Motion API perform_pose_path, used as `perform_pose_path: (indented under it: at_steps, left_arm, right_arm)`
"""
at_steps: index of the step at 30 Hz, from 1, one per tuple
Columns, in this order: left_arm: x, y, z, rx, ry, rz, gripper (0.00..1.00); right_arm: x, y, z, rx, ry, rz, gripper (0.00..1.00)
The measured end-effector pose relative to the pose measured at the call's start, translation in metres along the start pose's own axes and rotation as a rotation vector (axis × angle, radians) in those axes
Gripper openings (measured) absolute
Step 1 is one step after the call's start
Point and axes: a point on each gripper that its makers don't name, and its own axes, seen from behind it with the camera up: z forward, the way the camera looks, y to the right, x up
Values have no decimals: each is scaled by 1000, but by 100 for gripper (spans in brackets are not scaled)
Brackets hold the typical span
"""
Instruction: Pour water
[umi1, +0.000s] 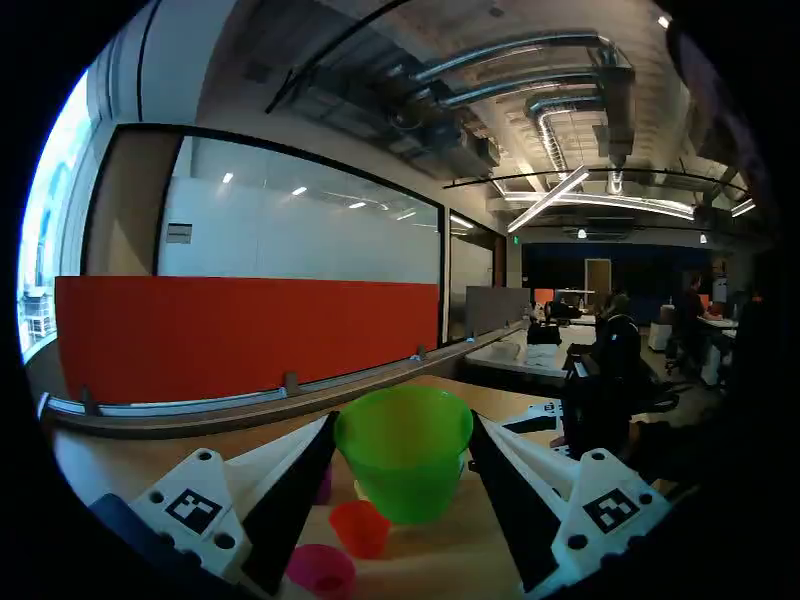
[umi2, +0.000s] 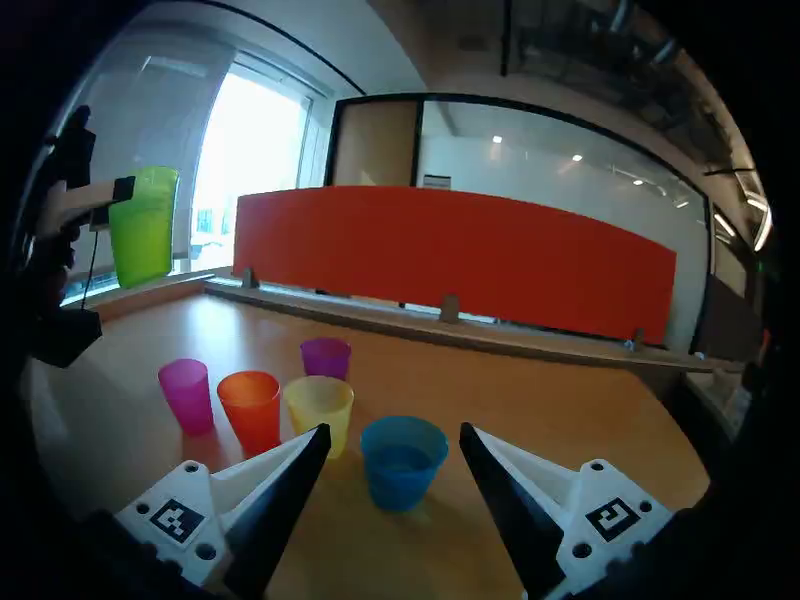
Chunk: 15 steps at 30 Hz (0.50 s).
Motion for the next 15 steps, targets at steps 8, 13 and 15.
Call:
perform_pose_path:
  at_steps: [8,13,15]
  left_arm:
    - [-6,-3,-13,31,-26,13,90]
    - [-12,-4,-22,43,-58,26,90]
    - [-14,-5,-26,46,-69,30,90]
  right_arm:
    - [-14,4,7,4,-33,-11,100]
    - [-24,5,14,13,-62,-14,100]
    - [-29,5,17,20,-77,-17,100]
